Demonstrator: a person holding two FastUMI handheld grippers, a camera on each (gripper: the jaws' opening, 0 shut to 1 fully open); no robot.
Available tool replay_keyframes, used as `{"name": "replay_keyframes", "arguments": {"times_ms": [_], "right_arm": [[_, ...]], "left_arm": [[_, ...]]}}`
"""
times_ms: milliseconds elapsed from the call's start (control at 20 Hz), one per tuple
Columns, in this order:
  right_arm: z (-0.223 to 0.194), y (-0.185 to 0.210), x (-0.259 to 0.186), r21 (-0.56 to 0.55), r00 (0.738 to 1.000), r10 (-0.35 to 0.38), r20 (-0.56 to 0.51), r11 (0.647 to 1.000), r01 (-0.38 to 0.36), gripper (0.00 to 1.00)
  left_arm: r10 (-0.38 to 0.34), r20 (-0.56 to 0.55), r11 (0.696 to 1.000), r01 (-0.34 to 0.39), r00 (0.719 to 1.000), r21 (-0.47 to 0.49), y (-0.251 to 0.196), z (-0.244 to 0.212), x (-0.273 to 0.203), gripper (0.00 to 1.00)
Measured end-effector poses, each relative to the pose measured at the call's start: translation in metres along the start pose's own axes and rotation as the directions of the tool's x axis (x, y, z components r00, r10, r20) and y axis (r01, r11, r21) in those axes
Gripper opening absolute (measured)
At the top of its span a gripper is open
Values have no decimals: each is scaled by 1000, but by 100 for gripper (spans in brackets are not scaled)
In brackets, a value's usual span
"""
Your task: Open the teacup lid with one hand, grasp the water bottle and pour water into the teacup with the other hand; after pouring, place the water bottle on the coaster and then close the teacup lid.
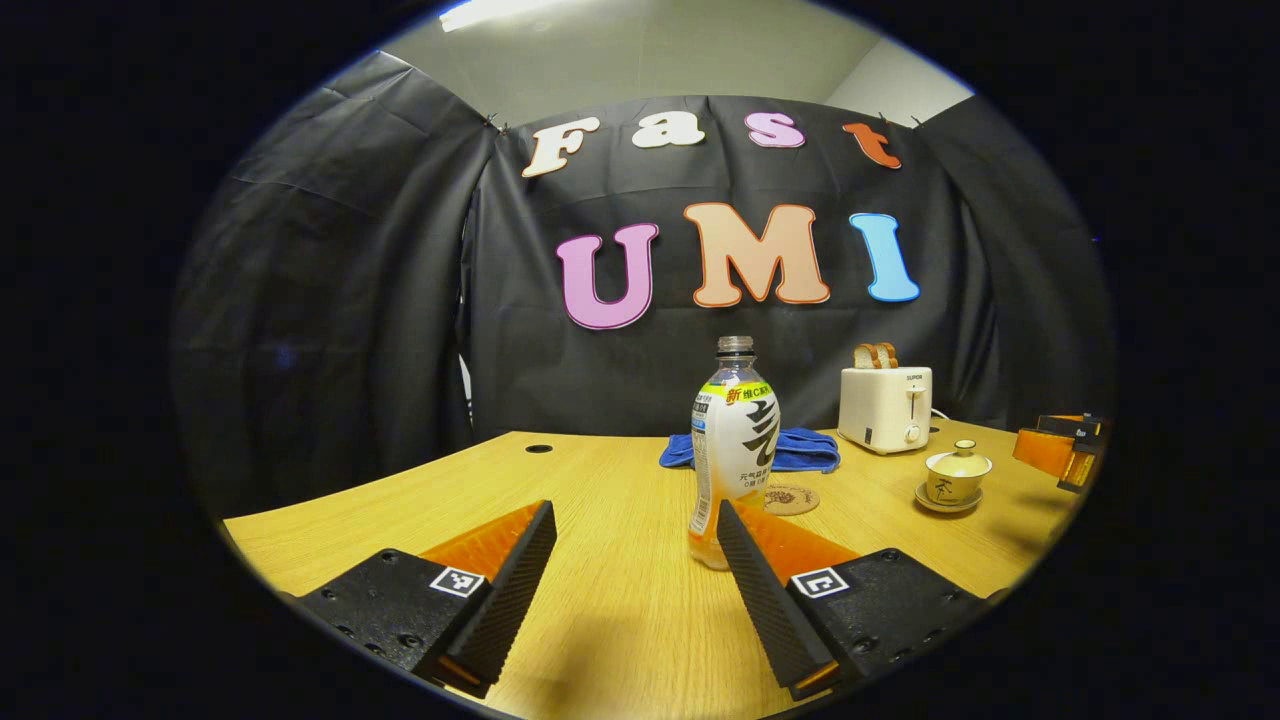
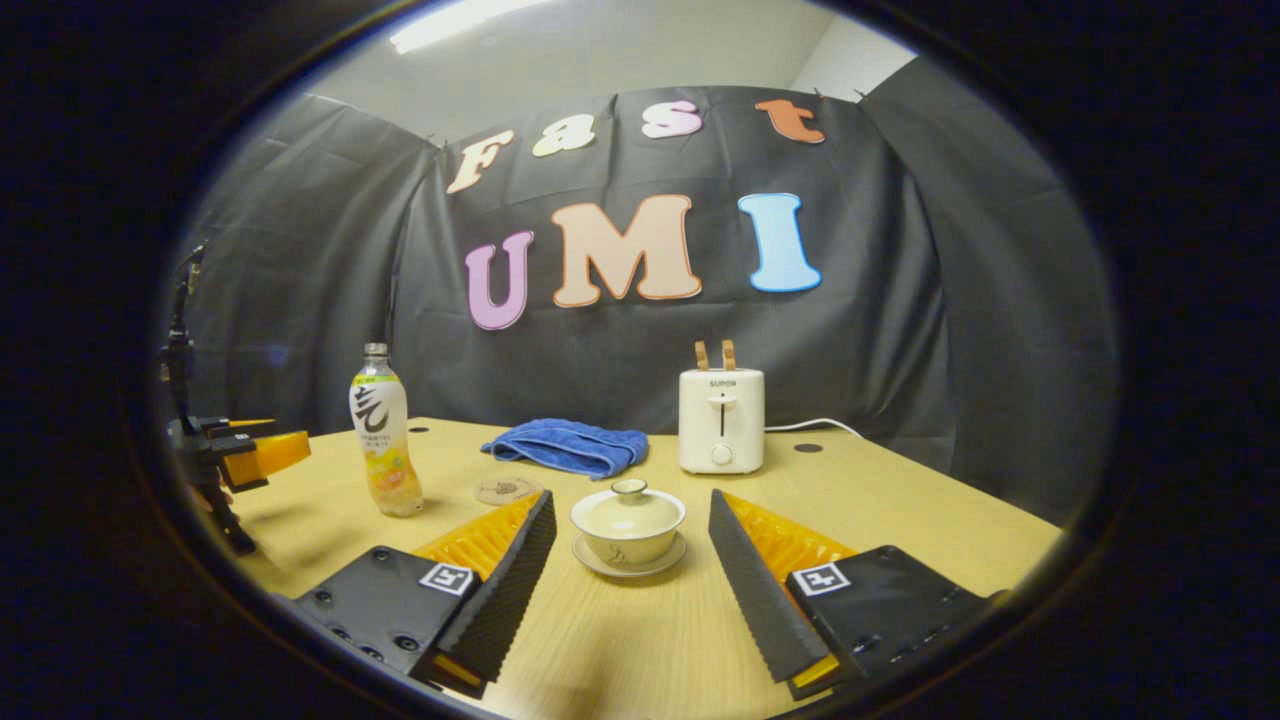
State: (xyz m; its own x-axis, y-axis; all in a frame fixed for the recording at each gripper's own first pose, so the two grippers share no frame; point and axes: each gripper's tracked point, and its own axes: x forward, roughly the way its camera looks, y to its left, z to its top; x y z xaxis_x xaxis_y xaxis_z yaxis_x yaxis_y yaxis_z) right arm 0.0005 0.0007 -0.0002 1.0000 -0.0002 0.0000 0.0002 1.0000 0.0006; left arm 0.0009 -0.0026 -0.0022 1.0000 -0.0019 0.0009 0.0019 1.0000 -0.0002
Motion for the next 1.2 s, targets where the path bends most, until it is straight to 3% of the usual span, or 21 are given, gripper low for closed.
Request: {"name": "replay_keyframes", "arguments": {"times_ms": [700, 900, 1000, 1200], "right_arm": [[-1, 4, 3, 1, 1000, 22, -4, 1000, -22, 99], [-2, 9, 15, 1, 999, 44, -9, 999, -44, 100], [-2, 12, 23, 2, 998, 62, -10, 998, -62, 94], [-4, 14, 43, 4, 998, 68, -21, 998, -67, 99]], "left_arm": [[-3, 1, 1000, 3, 1000, 0, -1, 0, 0, 95], [-7, 1, 1000, 7, 1000, 0, -2, 0, 0, 95], [-11, 2, 1000, 11, 1000, 0, -3, 1, 0, 95], [-13, 1, 1000, 13, 1000, 0, -4, 0, 1, 95]]}}
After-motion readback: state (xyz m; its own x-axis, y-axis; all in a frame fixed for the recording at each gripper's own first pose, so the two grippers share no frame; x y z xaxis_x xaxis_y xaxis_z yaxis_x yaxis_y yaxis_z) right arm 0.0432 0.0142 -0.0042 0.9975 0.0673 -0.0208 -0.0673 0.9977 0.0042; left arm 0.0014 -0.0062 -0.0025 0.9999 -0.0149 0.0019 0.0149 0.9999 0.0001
